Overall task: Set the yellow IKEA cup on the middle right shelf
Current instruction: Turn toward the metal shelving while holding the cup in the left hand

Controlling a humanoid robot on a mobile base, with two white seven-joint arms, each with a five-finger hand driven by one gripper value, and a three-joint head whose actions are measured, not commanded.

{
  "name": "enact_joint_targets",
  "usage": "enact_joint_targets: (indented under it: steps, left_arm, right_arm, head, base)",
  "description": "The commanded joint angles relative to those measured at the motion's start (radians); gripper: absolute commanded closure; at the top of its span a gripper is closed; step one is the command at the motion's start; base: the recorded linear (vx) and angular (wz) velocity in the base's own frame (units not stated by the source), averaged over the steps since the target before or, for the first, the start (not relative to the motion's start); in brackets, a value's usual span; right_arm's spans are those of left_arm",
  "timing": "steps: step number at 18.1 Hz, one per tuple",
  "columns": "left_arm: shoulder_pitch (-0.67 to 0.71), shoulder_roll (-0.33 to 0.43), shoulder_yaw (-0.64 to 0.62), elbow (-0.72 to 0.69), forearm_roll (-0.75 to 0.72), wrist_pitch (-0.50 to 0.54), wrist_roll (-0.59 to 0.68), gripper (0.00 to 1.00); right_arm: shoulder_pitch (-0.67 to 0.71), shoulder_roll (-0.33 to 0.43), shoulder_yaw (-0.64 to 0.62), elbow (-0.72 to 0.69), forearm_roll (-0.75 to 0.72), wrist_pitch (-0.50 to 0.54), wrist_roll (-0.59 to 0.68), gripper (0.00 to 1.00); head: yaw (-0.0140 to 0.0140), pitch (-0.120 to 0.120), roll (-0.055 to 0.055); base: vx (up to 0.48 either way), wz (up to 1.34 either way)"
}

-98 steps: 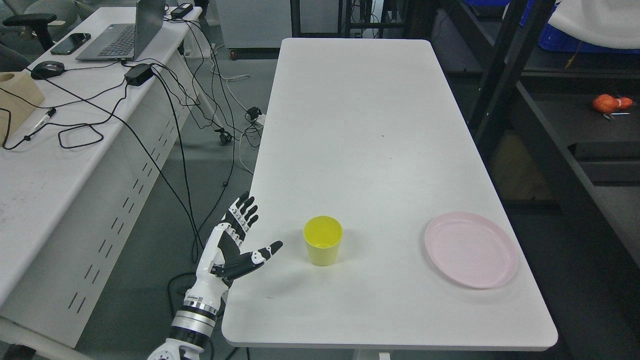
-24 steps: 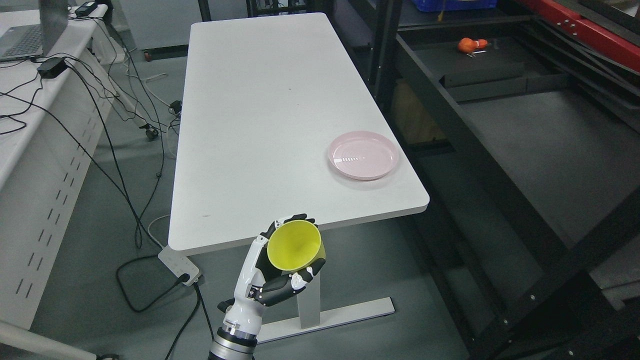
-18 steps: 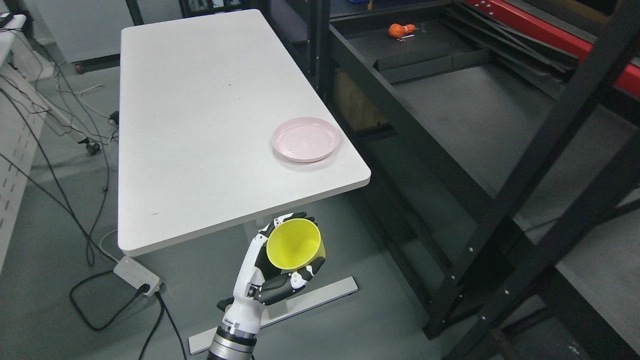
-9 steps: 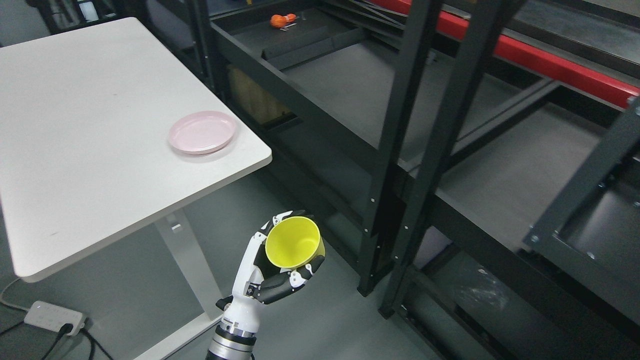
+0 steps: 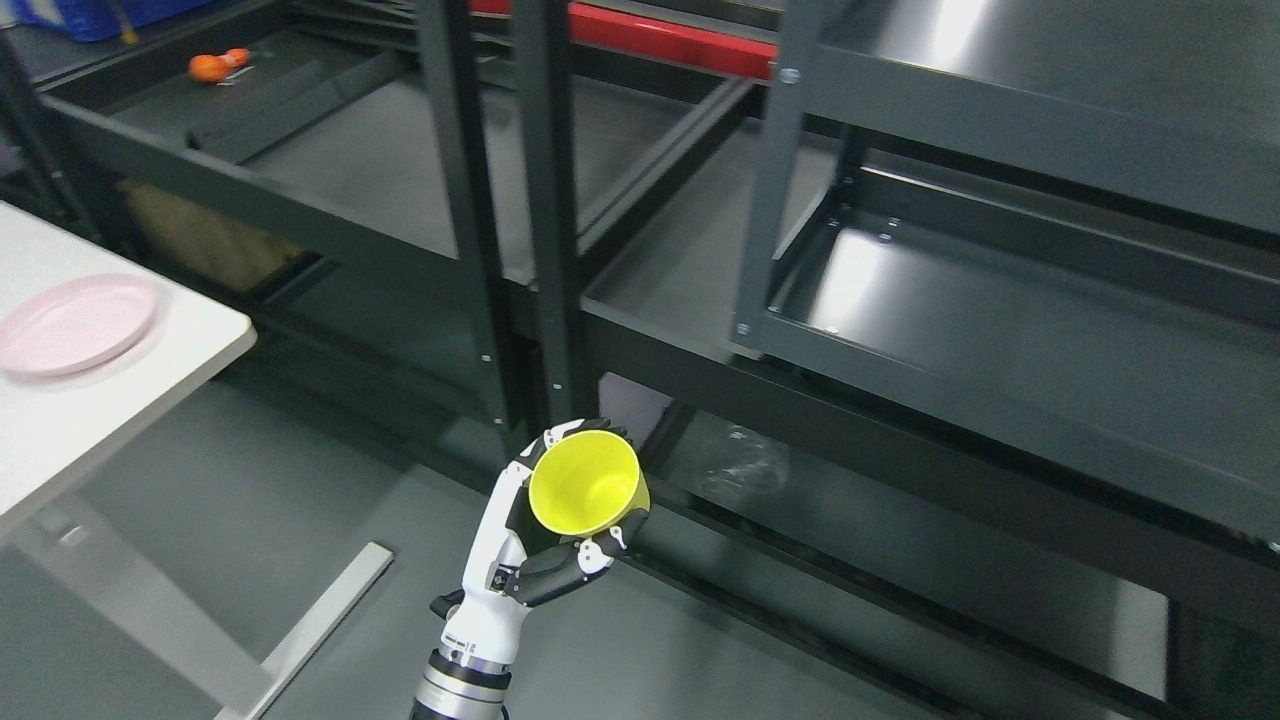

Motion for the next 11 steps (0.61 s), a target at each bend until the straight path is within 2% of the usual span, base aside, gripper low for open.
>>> enact_joint_targets:
  steps: [1, 7, 11]
  left_arm:
    - [-0.022, 0.017, 0.001, -0.006, 0.0, -0.003, 0.0, 1.0]
    - [-0.029, 0.017, 0.003, -0.018, 0.0, -0.003, 0.0, 1.0]
    - [-0.063, 0.017, 0.016, -0.028, 0.0, -0.005, 0.0, 1.0]
  right_arm:
    - [0.011, -0.017, 0.017, 0.0, -0.025, 0.0, -0.215, 0.01]
    - [0.011, -0.017, 0.017, 0.0, -0.025, 0.0, -0.215, 0.01]
    - [0.011, -0.017, 0.017, 0.0, -0.025, 0.0, -0.215, 0.01]
  head:
    - [0.0, 0.0, 0.0]
    - [0.0, 0.0, 0.0]
    - [0.0, 0.0, 0.0]
  base:
    - [-0.183, -0.98]
    - [-0.135, -0.87]
    - [-0.032, -0.31]
